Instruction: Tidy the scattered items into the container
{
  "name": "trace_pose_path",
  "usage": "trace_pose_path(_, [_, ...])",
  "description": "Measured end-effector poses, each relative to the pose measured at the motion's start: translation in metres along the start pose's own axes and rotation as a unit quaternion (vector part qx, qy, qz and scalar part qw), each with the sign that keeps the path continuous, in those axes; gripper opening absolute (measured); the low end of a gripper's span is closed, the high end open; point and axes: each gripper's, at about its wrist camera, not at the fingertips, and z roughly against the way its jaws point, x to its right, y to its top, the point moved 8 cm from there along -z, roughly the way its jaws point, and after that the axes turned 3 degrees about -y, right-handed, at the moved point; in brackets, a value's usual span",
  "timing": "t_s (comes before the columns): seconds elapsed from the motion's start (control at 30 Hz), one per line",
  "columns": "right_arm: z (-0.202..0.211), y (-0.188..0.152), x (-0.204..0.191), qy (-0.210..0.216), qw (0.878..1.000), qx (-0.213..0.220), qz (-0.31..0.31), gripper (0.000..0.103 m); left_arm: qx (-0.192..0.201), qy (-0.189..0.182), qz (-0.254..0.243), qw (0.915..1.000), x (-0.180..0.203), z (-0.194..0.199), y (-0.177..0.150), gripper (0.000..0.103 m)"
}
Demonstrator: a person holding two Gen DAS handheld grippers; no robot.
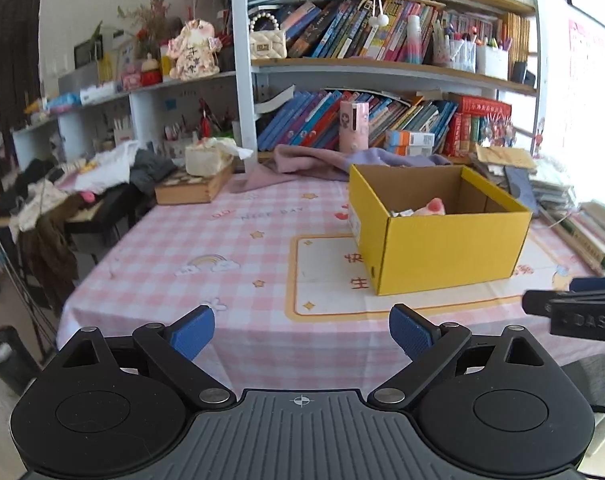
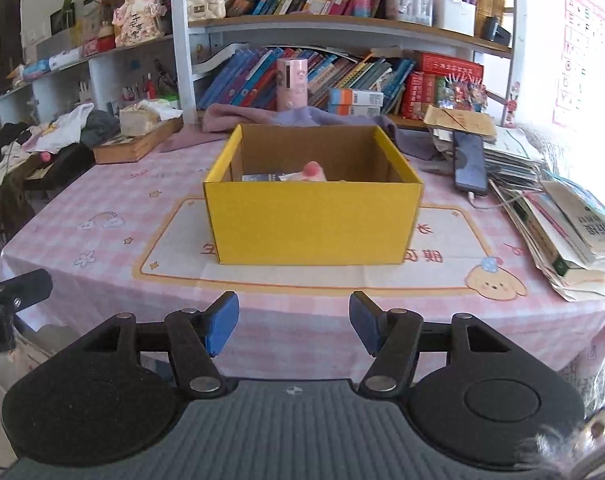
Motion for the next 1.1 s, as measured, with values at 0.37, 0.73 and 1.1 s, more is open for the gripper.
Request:
trace_pose_path(0.37, [-0.007,-0.002,-0.033,0.035,0.999,-0.005,0.001,0.067,0.012,0.032,0.001,0.9994,-0.013,0.000,0.006,0.099])
trace_pose_path(0.73, [-0.009,-0.015,-0.036,0.017,1.000,-0.025,0.003,0.080,-0.018,0.025,0.018,0.9993,-0.019,-0.005,-0.013,0.100])
trace_pose_path(1.1, [-0.010,-0.016,-0.041,0.011,0.999,-0.029,0.008,0.090,-0.035,0.020,0.029,0.9988,-0.026,-0.009,-0.020,0.103])
